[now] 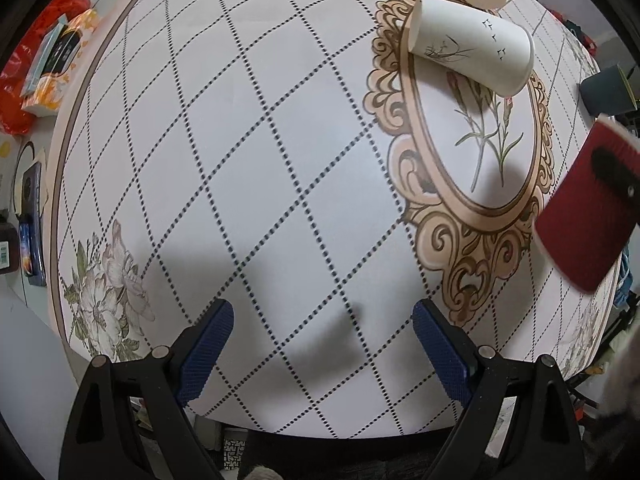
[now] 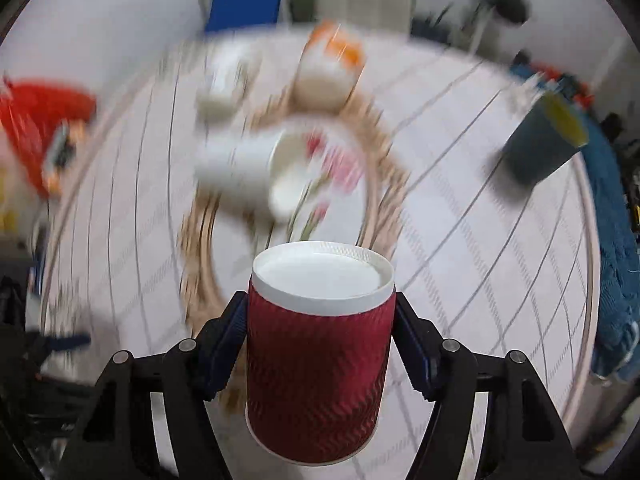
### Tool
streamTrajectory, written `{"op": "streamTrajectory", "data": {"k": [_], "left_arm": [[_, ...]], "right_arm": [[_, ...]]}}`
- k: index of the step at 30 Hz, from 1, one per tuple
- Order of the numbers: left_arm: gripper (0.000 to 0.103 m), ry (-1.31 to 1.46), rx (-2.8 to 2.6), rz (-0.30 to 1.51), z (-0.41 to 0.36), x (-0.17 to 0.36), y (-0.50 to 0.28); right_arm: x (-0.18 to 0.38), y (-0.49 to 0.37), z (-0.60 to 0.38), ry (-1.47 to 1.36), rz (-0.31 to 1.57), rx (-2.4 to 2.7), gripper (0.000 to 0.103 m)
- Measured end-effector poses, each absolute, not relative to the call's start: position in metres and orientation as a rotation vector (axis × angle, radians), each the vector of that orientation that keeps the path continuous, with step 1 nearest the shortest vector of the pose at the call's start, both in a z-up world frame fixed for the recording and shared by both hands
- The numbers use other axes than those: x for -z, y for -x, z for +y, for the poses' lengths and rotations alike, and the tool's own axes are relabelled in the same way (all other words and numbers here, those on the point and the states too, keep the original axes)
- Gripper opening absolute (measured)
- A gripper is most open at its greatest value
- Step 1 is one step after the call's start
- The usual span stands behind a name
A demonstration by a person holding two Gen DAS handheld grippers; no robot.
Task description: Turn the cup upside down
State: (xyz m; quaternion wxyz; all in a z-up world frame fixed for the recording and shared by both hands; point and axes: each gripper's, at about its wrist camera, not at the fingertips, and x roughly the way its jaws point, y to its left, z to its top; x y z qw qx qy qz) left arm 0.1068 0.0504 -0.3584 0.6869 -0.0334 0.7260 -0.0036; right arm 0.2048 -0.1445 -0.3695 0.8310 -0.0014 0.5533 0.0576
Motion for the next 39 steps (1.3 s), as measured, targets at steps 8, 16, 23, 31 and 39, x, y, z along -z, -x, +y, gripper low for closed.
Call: {"op": "streamTrajectory", "data": {"k": [8, 16, 23, 31, 39], "left_arm": [[0.092, 0.032, 0.032, 1.637, 0.039, 0.363, -0.118], [0.092, -0.003, 0.069, 1.612, 0.023, 0.357, -0.120], [0.092, -0.078, 0.105, 1.518, 0.003, 0.327, -0.116], [0.096, -0.127, 0.166, 1.390, -0.008, 0.275, -0.093], [0.096, -0.148, 0.202, 1.273, -0.021, 0.219, -0.064]], "right_arm": [[0.384, -0.183, -0.157, 0.014, 0.918, -0.047, 0.072], [0.374, -0.154, -0.168, -0.040, 0.971, -0.055, 0.073], [0.369, -0.146, -0.177, -0.077, 1.050, 0.017, 0.089], [0.324, -0.094, -0.203, -0.156, 1.122, 0.227, 0.096], [0.266, -0.042, -0.210, -0.136, 1.106, 0.346, 0.096]]}}
